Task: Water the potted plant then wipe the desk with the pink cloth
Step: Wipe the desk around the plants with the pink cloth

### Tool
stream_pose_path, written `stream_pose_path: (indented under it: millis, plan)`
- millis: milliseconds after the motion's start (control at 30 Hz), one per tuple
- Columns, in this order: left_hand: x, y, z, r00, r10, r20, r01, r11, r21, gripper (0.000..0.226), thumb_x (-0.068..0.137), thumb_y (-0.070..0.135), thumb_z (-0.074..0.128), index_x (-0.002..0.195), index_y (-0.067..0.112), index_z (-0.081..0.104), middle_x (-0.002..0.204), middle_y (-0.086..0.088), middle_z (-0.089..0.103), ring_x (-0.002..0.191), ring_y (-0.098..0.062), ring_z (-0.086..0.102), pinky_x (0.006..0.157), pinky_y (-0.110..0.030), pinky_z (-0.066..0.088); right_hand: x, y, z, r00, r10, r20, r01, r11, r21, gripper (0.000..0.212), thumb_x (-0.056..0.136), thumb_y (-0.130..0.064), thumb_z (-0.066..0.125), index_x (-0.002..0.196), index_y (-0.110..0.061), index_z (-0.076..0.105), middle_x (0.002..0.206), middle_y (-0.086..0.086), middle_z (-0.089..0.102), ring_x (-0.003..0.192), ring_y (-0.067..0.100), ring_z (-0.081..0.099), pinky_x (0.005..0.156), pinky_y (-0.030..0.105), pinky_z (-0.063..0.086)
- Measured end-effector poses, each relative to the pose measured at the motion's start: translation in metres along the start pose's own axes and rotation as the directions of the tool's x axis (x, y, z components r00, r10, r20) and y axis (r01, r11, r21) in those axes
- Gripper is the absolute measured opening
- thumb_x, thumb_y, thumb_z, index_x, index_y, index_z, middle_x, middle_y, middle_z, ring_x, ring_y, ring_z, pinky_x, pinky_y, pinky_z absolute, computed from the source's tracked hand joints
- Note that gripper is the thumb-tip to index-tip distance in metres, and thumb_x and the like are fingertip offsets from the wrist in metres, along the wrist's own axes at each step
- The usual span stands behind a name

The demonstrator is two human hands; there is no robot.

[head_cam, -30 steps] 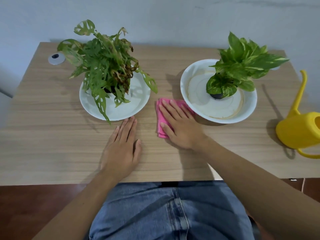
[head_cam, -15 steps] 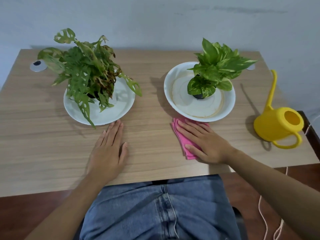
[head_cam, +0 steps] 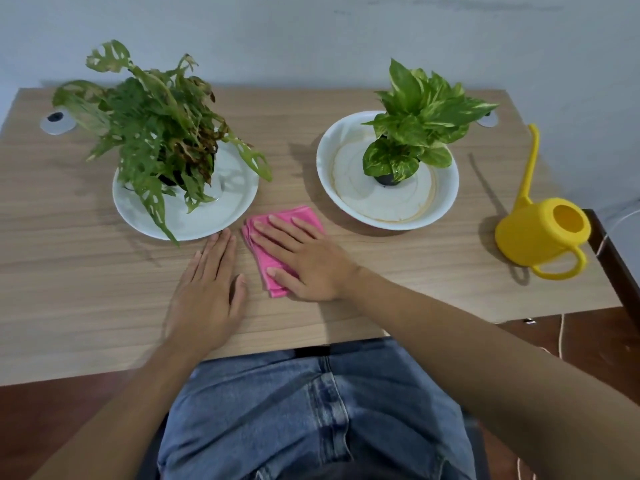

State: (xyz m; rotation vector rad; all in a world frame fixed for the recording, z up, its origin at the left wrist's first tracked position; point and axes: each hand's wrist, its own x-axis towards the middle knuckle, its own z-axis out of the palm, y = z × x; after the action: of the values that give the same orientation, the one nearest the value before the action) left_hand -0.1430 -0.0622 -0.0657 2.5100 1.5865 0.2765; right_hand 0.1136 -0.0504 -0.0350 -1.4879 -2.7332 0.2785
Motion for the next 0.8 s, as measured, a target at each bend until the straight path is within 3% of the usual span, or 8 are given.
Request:
stream_pose_path:
  millis: [233,500,667,800]
  plan:
    - [-0.001,-0.003,0.0,1.0,0.003,0.018,-0.003,1.0,-0.009,0.071,0.115,0.042,0.03,0.177,0.011,0.016,0.188,-0.004,0.01,0.174,-0.019,0.008,0.14,-0.047,0.016,-0.034,0.029,0.0,0.998,-0.065,0.021,0.065,0.998,0.015,0.073,0.117,-0.052,0.035,0.178,-0.025,0.004,0.186,-0.002,0.001,0.172,0.018,-0.005,0.137,0.054,0.008]
    - [-0.002,0.0,0.001,1.0,-0.001,0.007,0.0,1.0,0.005,0.071,0.115,0.042,0.028,0.177,0.008,0.018,0.187,-0.006,0.012,0.174,-0.02,0.01,0.14,-0.047,0.016,-0.143,0.088,-0.02,0.987,0.117,0.106,-0.117,0.993,-0.008,0.076,0.115,-0.049,0.037,0.178,-0.024,0.004,0.186,-0.006,-0.001,0.173,0.017,-0.001,0.135,0.057,0.016]
    - [-0.002,0.001,0.0,1.0,-0.019,0.002,0.019,1.0,0.012,0.071,0.115,0.041,0.028,0.177,0.008,0.018,0.187,-0.006,0.013,0.174,-0.02,0.011,0.141,-0.045,0.015,-0.129,0.063,-0.013,0.985,0.155,0.072,-0.153,0.988,-0.03,0.077,0.114,-0.052,0.035,0.178,-0.024,0.0,0.186,-0.005,-0.003,0.173,0.018,-0.002,0.135,0.056,0.017]
    - [-0.001,0.002,0.0,1.0,-0.022,0.004,0.022,1.0,-0.003,0.071,0.115,0.041,0.029,0.177,0.01,0.018,0.187,-0.005,0.012,0.174,-0.019,0.01,0.141,-0.045,0.015,-0.075,0.015,-0.003,0.996,0.07,0.063,-0.067,0.997,-0.048,0.076,0.116,-0.057,0.026,0.177,-0.022,-0.002,0.186,0.001,-0.004,0.172,0.021,-0.008,0.136,0.058,0.011]
